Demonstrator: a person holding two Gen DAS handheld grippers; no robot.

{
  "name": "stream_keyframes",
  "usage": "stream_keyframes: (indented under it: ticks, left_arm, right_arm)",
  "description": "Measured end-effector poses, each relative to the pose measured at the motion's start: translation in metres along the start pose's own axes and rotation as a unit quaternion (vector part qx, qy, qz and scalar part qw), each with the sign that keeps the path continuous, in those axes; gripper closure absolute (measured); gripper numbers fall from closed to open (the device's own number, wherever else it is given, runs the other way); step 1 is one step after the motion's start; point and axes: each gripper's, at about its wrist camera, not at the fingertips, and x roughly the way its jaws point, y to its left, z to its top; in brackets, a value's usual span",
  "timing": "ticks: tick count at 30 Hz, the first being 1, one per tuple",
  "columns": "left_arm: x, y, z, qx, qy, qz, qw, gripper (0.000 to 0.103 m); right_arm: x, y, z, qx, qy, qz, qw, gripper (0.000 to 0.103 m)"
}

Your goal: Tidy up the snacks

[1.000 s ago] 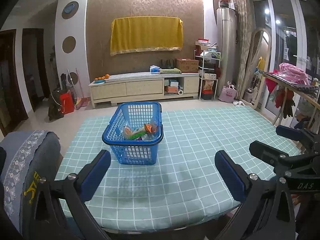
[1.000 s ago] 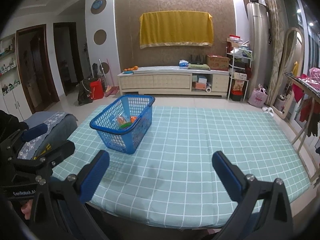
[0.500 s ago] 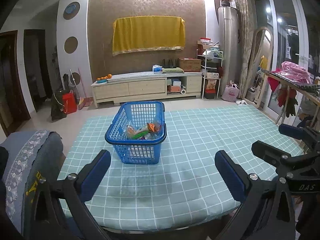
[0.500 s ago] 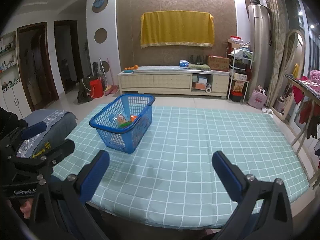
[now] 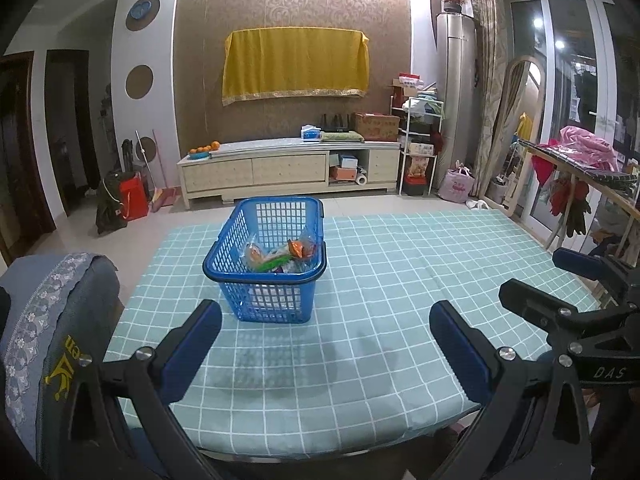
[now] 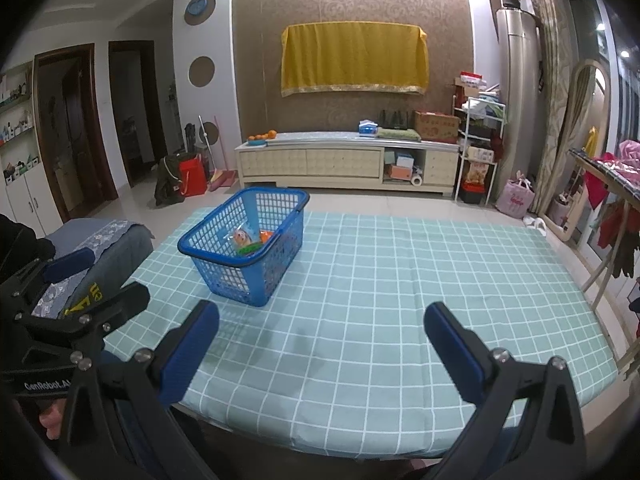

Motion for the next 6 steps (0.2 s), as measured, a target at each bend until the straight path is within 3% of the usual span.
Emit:
stream_keyframes:
  ticks: [6]
  left_arm:
    - [-0.0006, -0.0003, 0.0001, -0.002, 0.002, -0.004, 1.0000, 0.000]
  right_arm:
    - [-0.0010, 0.0021, 0.0003, -0.001, 0.003, 0.003, 1.000, 0.000]
